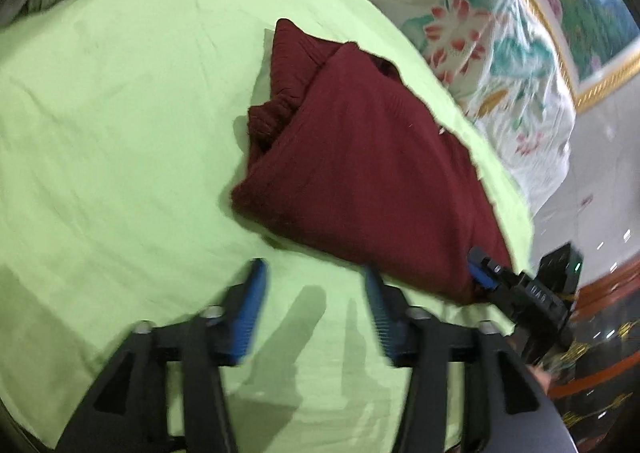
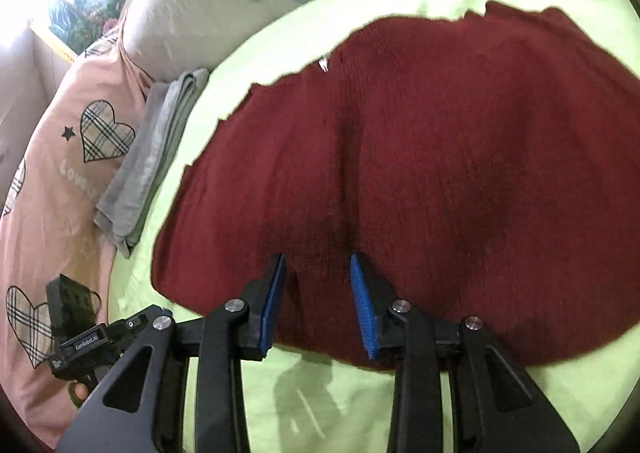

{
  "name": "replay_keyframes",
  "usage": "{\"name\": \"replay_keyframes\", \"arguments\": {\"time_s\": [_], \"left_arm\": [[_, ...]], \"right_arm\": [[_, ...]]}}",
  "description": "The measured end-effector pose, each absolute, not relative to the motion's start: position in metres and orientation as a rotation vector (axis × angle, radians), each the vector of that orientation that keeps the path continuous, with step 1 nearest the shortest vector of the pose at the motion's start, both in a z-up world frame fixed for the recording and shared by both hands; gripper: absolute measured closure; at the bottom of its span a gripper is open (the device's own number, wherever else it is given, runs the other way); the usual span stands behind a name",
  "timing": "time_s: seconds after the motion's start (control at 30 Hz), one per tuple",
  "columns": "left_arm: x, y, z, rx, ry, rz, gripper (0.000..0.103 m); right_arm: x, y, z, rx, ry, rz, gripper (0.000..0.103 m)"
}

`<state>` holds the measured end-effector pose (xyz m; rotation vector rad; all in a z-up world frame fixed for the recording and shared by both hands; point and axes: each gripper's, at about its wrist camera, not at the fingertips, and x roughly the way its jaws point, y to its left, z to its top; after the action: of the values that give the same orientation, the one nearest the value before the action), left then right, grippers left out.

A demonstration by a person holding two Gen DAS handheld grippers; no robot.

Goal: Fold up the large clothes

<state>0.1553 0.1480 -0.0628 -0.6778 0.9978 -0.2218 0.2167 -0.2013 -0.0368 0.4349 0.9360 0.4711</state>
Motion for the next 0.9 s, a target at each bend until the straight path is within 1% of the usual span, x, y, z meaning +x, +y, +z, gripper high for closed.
{"name": "replay_keyframes", "arguments": {"time_s": [0.03,0.07,0.1,0.13,0.23,0.37,0.47,0.6,0.67,0.73,0.77,0.8,0.83,0.87,0.9], "left_arm": [[0.158,0.147,-0.063,-0.704,0.990,-0.222,0.030],[0.161,0.145,-0.063,-0.720,0.985,-0.221,0.025],[0.165,0.143,-0.063,-0.734,0.977,-0.219,0.017],[0.170,0.139,-0.062,-0.731,0.969,-0.204,0.015],[0.184,0.132,-0.059,-0.711,0.952,-0.145,0.015],[0.195,0.135,-0.061,-0.746,0.929,-0.108,0.015],[0.200,0.139,-0.062,-0.755,0.912,-0.097,0.015],[0.209,0.138,-0.062,-0.744,0.904,-0.075,0.018],[0.214,0.136,-0.060,-0.729,0.904,-0.058,0.023],[0.218,0.136,-0.061,-0.730,0.902,-0.049,0.032],[0.220,0.138,-0.062,-0.733,0.902,-0.049,0.035],[0.221,0.139,-0.063,-0.735,0.900,-0.049,0.048],[0.225,0.140,-0.064,-0.739,0.904,-0.052,0.066],[0.228,0.140,-0.067,-0.748,0.915,-0.062,0.075],[0.231,0.141,-0.069,-0.767,0.924,-0.079,0.085]], "right_arm": [[0.214,-0.200,-0.031,0.440,0.914,0.471,0.068],[0.214,-0.200,-0.026,0.444,0.893,0.473,0.068],[0.214,-0.198,-0.018,0.452,0.860,0.474,0.068],[0.215,-0.199,-0.015,0.457,0.845,0.477,0.068],[0.231,-0.189,-0.010,0.466,0.839,0.486,0.068],[0.260,-0.168,-0.025,0.470,0.899,0.506,0.068],[0.270,-0.160,-0.035,0.470,0.905,0.517,0.068],[0.271,-0.158,-0.033,0.491,0.894,0.523,0.068],[0.265,-0.170,-0.027,0.524,0.855,0.514,0.068],[0.262,-0.181,-0.022,0.543,0.818,0.471,0.068],[0.263,-0.186,-0.022,0.548,0.809,0.453,0.068],[0.266,-0.189,-0.024,0.548,0.820,0.446,0.068],[0.269,-0.190,-0.027,0.543,0.836,0.442,0.072],[0.273,-0.187,-0.031,0.521,0.860,0.426,0.079],[0.276,-0.183,-0.035,0.484,0.885,0.409,0.081]]}}
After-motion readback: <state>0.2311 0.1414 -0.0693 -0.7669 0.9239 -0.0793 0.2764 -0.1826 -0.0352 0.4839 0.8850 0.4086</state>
